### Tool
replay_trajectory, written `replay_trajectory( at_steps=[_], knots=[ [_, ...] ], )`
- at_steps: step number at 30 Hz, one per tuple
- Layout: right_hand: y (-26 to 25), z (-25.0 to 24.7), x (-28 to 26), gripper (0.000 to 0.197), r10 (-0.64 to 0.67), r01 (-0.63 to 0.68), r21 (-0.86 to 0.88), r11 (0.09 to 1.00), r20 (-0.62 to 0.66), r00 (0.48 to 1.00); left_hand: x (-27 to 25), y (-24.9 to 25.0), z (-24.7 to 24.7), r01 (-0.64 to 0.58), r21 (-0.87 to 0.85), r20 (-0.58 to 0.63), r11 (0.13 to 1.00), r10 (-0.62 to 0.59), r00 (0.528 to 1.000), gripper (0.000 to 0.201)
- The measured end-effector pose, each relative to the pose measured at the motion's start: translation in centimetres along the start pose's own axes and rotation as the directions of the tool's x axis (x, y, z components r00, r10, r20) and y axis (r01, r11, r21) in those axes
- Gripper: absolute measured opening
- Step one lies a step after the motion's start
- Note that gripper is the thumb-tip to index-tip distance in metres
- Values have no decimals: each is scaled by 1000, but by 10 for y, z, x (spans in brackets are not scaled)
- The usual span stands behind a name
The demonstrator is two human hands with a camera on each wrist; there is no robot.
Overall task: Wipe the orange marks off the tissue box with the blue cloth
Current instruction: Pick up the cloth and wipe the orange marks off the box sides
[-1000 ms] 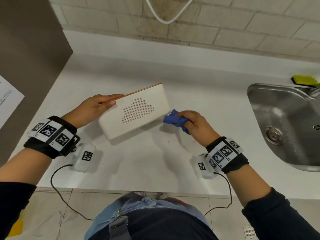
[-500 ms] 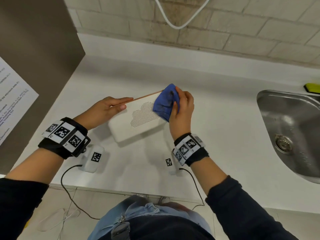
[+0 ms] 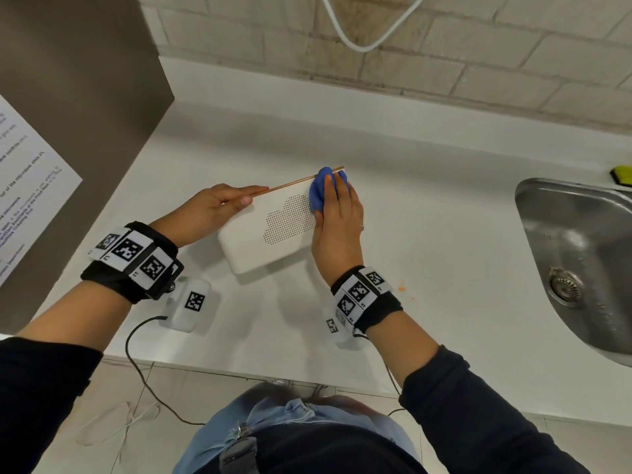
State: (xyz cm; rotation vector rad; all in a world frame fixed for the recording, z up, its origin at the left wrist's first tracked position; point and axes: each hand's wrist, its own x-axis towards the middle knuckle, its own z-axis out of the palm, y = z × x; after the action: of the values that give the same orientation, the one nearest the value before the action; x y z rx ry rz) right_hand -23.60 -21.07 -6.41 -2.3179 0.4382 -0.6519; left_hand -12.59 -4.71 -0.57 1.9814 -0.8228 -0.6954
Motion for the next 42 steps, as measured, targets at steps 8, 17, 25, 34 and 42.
replay_trajectory(
  at_steps=[8, 17, 25, 34, 42],
  knots=[
    [-22, 33, -31, 69, -586, 652, -16, 758, 422, 692, 6, -11, -8, 40, -28, 34, 999, -39, 999, 34],
    [61, -40, 0, 35, -418, 456, -172, 873, 219, 882, 6, -9, -5, -22, -13, 15, 1000, 22, 1000, 38],
    [45, -87, 9, 13, 367, -311, 361, 879, -97, 925, 0, -31, 1, -171, 346, 148, 922, 126, 981, 62],
    [53, -91, -30, 26, 470, -355, 587, 728, -51, 881, -7, -63, -13, -404, 647, 296, 646, 275, 915, 61],
    [42, -87, -37, 25, 502, -389, 598, 701, -26, 864, -20, -18, 57, -278, 698, 100, 660, 294, 951, 83]
  ],
)
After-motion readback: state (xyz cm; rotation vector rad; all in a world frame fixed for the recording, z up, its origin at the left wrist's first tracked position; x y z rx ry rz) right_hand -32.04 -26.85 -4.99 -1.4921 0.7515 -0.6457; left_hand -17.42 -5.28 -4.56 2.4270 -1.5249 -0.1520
